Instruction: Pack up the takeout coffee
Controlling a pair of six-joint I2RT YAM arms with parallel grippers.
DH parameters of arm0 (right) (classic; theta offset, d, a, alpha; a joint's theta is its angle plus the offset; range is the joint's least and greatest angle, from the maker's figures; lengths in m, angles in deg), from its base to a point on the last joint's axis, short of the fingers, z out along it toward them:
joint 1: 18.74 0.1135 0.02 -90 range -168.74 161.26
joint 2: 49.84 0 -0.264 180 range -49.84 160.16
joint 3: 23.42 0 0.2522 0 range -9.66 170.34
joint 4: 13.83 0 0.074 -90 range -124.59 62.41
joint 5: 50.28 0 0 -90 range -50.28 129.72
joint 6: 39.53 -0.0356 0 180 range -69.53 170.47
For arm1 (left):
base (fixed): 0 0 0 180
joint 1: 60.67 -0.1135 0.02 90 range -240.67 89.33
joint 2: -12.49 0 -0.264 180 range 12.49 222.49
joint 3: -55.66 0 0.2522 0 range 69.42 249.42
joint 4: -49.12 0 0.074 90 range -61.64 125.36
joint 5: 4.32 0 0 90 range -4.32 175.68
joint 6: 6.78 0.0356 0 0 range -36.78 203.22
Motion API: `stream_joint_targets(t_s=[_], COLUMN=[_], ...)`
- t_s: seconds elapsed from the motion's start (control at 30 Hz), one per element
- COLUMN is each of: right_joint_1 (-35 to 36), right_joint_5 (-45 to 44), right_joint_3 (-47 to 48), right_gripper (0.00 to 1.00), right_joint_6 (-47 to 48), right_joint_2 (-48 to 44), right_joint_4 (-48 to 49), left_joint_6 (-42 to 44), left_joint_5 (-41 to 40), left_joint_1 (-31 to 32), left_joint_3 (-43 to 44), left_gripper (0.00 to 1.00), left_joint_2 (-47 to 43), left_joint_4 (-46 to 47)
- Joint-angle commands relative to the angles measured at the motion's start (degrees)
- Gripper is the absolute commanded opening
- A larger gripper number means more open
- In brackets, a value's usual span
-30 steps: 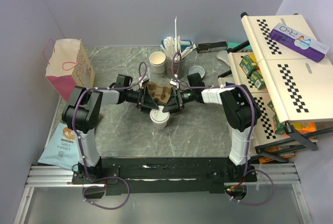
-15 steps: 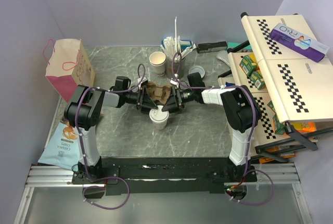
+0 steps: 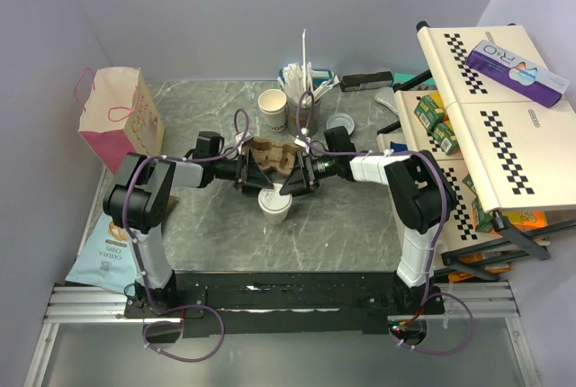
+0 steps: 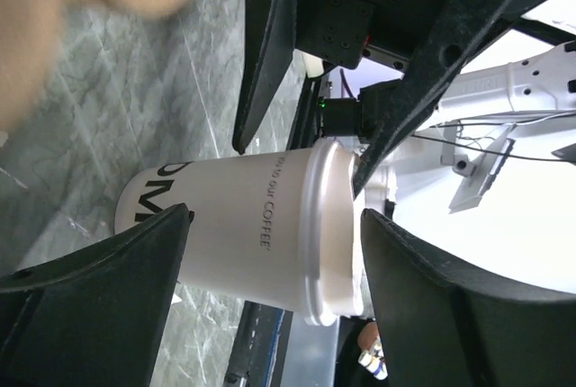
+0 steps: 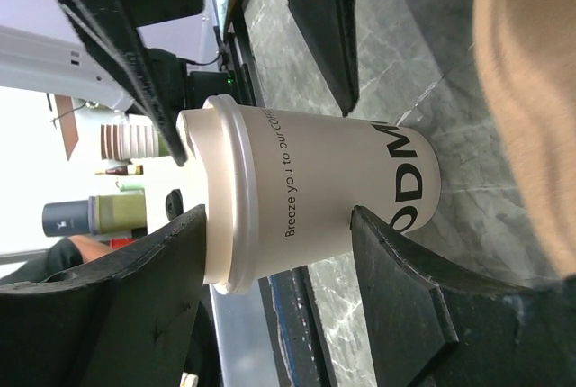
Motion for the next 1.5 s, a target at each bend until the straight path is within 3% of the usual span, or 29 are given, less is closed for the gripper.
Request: stream_joint_targets(t_s=[0.0, 0.27, 0.37, 0.43, 0.6, 0.77, 0.93, 1.07, 1.47], right_joint_1=[0.73, 0.65, 0.64, 0.73, 0.65, 0.73, 0.56, 0.56, 1.26], right_joint_5=[-5.76, -5.94, -5.85, -5.59, -4.45, -5.41, -2.96, -0.49, -0.32], right_joint_3=[-0.11, 0.06, 0.06, -0.20, -2.92, -6.08, -6.79, -6.44, -7.32], right_gripper=[0.69, 0.68, 0.68, 0.68, 0.67, 0.66, 0.67, 0.75, 0.90], right_joint_6=[4.90, 5.08, 5.43, 5.70, 5.00, 4.82, 2.54, -1.94, -0.72], right_joint_2=[-0.44, 0.09, 0.44, 0.70, 0.70, 0.79, 0.00, -1.32, -5.09], right_joint_4=[-2.93, -3.11, -3.28, -2.93, 0.84, 3.04, 7.61, 11.83, 9.46], left_joint_6=[7.55, 20.39, 17.60, 13.04, 16.44, 12.58, 12.40, 13.54, 14.50], left_joint_5=[-0.97, -1.05, -1.41, -0.27, -2.45, -5.27, -4.40, -4.92, -7.47], left_joint_1=[0.00, 0.79, 0.36, -0.26, -0.35, -0.17, 0.27, 0.71, 0.80], left_joint_3=[2.17, 3.05, 1.13, -0.54, 0.77, -1.34, -1.26, -0.64, -2.22], left_gripper=[0.83, 0.84, 0.82, 0.81, 0.76, 0.75, 0.74, 0.74, 0.74], left_joint_2=[-4.81, -4.82, -1.92, 0.27, 6.68, 8.10, 6.00, 2.58, -4.46], left_joint_4=[-8.71, -25.06, -22.63, -15.88, -18.48, -12.35, -12.33, -13.91, -14.26])
